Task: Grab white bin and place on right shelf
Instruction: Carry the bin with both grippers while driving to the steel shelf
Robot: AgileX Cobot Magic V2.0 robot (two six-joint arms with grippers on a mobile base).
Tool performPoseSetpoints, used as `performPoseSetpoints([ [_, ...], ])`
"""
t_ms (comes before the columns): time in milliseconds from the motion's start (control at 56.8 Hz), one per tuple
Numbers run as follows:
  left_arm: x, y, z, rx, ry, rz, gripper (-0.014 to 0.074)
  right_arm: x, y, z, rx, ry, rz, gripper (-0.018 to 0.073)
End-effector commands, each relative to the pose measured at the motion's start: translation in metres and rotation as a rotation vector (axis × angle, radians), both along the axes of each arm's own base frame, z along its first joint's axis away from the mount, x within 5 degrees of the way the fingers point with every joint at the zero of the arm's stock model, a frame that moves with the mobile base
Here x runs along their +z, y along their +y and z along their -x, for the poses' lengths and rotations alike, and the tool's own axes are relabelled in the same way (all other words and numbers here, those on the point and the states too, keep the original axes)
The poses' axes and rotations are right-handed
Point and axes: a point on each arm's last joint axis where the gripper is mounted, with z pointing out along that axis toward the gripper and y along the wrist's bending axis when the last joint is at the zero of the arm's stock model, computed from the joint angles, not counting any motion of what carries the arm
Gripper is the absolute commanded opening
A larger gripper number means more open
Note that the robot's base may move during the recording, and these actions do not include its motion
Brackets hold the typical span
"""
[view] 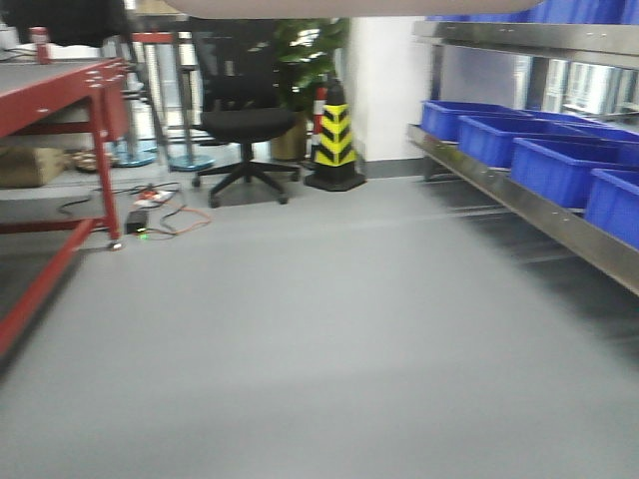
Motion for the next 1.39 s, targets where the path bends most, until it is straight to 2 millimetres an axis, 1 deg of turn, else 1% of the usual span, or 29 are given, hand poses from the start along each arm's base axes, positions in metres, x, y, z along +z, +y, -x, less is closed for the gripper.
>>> performPoseSetpoints([
  [0, 0.0332, -0.0226, 0.0453, -0.296, -0.152, 0.048, -0.0126, 0.0329, 0.0246, 0.0294, 0.210, -0.132, -0.051, 0.0069],
  [1374, 0.0332, -0.0226, 0.0453, -0.296, -0.152, 0.048, -0.0126, 0.0327, 0.0234, 0.0278, 0.189, -0.127, -0.051, 0.0069],
])
